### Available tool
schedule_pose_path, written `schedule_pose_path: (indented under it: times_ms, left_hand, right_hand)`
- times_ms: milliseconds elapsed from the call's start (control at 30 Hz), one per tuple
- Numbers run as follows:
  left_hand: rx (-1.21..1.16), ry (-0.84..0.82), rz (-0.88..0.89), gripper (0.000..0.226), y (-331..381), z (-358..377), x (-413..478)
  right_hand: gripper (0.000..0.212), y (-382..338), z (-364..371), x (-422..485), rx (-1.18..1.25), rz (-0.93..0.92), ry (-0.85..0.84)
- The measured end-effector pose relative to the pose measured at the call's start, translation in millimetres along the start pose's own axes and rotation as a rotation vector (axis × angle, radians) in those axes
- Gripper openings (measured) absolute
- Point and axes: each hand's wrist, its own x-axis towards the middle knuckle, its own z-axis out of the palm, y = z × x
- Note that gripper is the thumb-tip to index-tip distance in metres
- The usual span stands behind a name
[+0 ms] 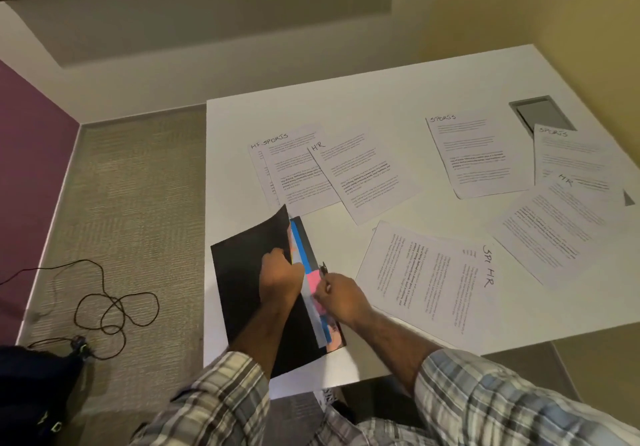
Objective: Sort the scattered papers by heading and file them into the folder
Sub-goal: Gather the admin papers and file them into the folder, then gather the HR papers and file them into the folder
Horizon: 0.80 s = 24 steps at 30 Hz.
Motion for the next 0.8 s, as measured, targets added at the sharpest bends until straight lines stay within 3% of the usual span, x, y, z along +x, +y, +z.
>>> schedule_pose_path:
  times_ms: [100, 267, 367, 500, 633, 800]
  left_hand:
    - [0.133, -0.023, 0.03, 0.034, 6, 14, -5]
    - [0.239, -0.058, 0.047, 0.054, 14, 36, -9]
    - [0.31, 0.1, 0.243, 0.056, 17, 46, -16]
    - [0.466, 0.189, 0.538, 0.072, 23, 59, -33]
    - [0.536, 0.041, 0.753, 0.079, 36, 81, -57]
    - [0.656, -0.187, 0.85, 0.087, 50, 117, -82]
  right_hand:
    - [0.018, 27, -20, -10, -0.064, 0.039, 0.021]
    - [0.027, 61, -50, -31, -0.103, 0.099, 0.031]
    - [0.022, 81, -66, -46, -0.105, 0.12, 0.038]
    - [0.052, 112, -85, -67, -0.115, 0.177, 0.195]
    - [0.061, 145, -108, -88, -0.06, 0.265, 0.281]
    - [0.066, 193, -130, -88, -0.069, 0.358, 0.282]
